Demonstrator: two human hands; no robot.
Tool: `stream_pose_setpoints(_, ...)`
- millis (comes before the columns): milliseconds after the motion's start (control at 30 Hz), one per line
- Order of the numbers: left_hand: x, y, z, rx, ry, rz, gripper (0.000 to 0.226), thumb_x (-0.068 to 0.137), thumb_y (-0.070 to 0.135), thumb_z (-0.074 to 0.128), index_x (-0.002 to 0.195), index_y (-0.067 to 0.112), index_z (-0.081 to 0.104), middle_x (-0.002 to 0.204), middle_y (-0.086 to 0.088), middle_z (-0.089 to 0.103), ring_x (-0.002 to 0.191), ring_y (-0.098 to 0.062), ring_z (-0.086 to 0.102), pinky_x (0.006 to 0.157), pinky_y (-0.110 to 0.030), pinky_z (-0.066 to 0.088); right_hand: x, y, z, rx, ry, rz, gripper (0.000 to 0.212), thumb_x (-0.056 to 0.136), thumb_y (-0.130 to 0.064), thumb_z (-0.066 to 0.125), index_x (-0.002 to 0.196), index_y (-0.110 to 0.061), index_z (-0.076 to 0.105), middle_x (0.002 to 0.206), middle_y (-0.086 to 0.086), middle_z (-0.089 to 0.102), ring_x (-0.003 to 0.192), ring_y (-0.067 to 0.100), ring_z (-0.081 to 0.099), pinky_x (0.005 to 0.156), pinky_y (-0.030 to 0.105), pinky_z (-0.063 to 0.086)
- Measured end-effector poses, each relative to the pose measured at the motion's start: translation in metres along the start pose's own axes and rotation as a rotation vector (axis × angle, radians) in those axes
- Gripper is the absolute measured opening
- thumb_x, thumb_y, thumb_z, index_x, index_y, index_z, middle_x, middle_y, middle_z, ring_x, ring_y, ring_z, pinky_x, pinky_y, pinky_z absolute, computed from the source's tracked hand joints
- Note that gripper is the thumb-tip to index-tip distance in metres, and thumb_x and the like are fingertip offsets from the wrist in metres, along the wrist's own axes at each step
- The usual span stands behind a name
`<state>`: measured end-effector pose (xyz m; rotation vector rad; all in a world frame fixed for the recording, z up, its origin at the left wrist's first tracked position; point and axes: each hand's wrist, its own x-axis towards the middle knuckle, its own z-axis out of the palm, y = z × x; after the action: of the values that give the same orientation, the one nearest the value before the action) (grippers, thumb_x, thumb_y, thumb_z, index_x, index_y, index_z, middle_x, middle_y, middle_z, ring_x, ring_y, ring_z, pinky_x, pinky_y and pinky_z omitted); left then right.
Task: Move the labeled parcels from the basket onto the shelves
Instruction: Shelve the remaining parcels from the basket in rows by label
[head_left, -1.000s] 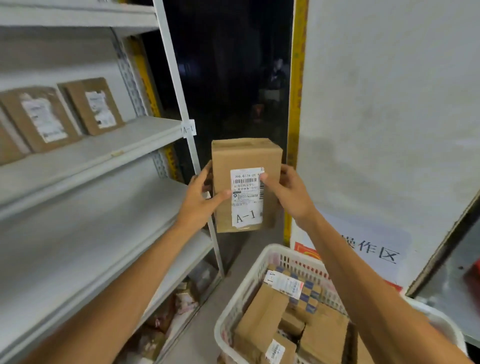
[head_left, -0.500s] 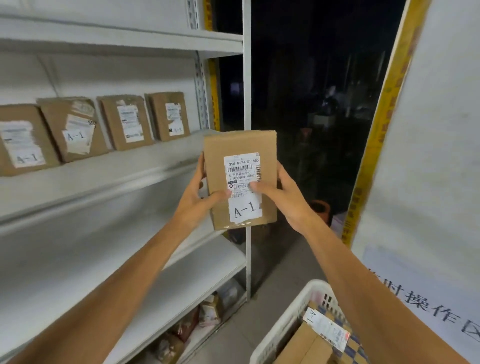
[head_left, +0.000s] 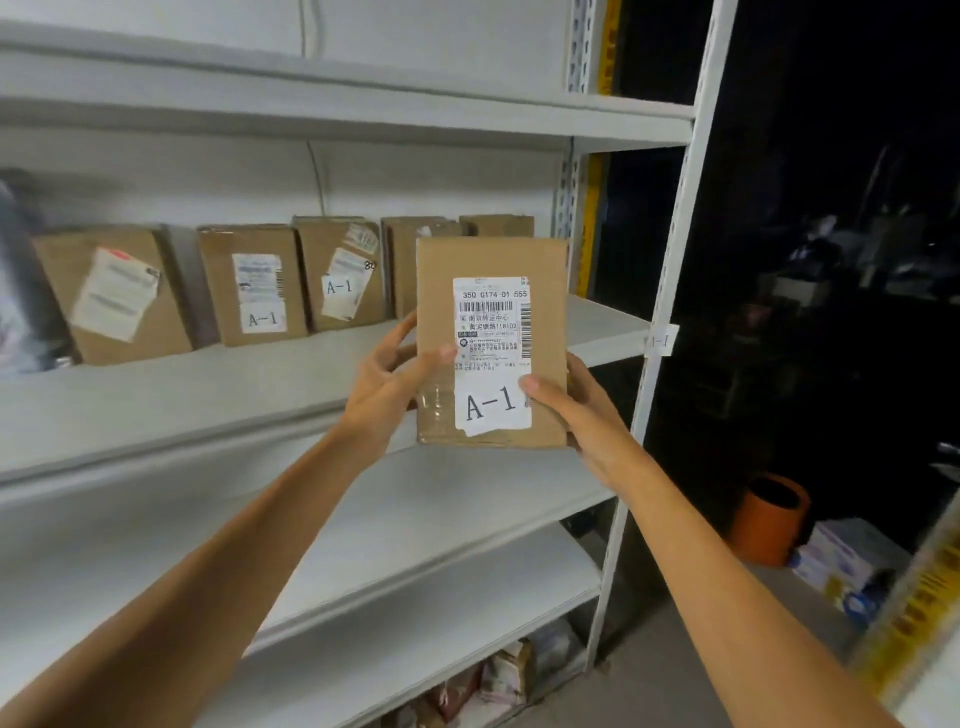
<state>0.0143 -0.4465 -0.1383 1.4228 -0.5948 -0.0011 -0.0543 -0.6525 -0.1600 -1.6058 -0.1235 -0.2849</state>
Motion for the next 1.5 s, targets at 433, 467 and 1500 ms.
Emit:
stream_pose_setpoints(433,-0.034,0.014,-0.108,0.130,0.271,-0.026,0.085,0.066,0.036,0.073,0.143,0.019,0.041,0.121,-0.005,0.067,0.107,-0.024,0.066,0.076,-0.035,0.057,0.089,0.003,0.114,0.163,-0.185,-0.037,0.060,0.063,-0.050,0.075,0.116,-0.034,0.051,0.099,-0.004,0.074,0.096,0.010,0.069,0.097,0.043,0.051)
stream_pose_setpoints(467,-0.039,0.016,-0.115,0.142,0.321,-0.021,0.085,0.065,0.036,0.074,0.142,0.019,0.042,0.120,-0.004,0.068,0.108,-0.024,0.066,0.075,-0.034,0.057,0.094,0.003,0.125,0.155,-0.216,-0.051,0.061,0.063,-0.053,0.075,0.117,-0.035,0.052,0.105,-0.005,0.072,0.098,0.008,0.068,0.097,0.041,0.051)
stream_pose_setpoints(1500,-0.212,0.091,-0.446,0.375,0.842,0.042,0.056,0.081,0.021,0.068,0.133,0.020,0.048,0.129,-0.008,0.061,0.116,-0.022,0.060,0.088,-0.034,0.056,0.089,0.006,0.559,0.094,-0.645,-0.224,0.063,0.088,-0.009,0.068,0.141,-0.021,0.035,0.132,0.001,0.058,0.106,-0.002,0.060,0.081,0.012,0.051)
